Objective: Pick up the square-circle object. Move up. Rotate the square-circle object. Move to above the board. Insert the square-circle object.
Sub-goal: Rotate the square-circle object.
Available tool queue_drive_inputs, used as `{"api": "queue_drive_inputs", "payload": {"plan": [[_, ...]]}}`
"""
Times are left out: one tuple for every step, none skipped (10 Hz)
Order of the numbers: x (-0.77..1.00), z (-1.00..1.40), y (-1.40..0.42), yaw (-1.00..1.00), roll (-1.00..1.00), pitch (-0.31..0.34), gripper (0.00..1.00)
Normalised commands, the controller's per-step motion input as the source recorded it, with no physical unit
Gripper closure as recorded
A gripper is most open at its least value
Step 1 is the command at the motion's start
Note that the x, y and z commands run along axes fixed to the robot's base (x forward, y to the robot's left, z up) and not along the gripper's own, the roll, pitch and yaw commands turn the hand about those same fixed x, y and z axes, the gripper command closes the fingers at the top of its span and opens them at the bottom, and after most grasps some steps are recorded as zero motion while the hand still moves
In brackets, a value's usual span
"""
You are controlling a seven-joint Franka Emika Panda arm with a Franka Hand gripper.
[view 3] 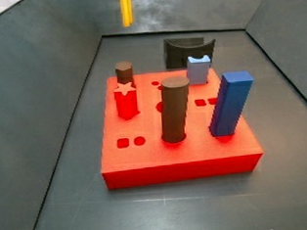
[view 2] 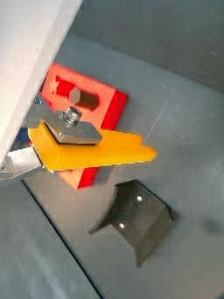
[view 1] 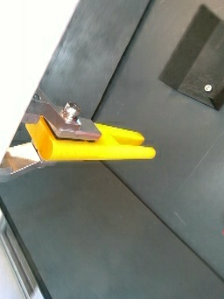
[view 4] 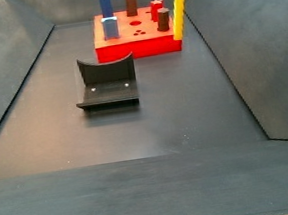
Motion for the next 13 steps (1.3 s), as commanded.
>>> {"api": "queue_drive_inputs", "payload": {"plan": [[0.04,0.01,-0.01,0.46,-0.01,0.112,1.0],[0.04,0.01,-0.01,0.26,-0.01,0.11,1.0],[0.0,0.0,0.0,0.44,-0.01,0.11,1.0],[0.0,0.0,0.0,0.37,-0.01,0.109,1.0],[0.01,0.0,0.0,0.26,-0.01,0.103,1.0],[0.0,-1.0,0.0,0.17,-0.21,0.1,1.0],[0.02,-1.0,0.0,0.1,-0.21,0.073,1.0],[0.03,-1.0,0.01,0.06,-0.18,0.028,1.0],[0.03,-1.0,0.0,0.03,-0.16,-0.004,1.0],[0.02,-1.0,0.01,0.01,-0.14,-0.044,1.0],[0.02,-1.0,0.01,0.0,-0.13,-0.061,1.0],[0.02,-1.0,0.01,-0.01,-0.13,-0.063,1.0],[0.02,-0.86,0.01,-0.01,-0.14,-0.066,1.0]]}}
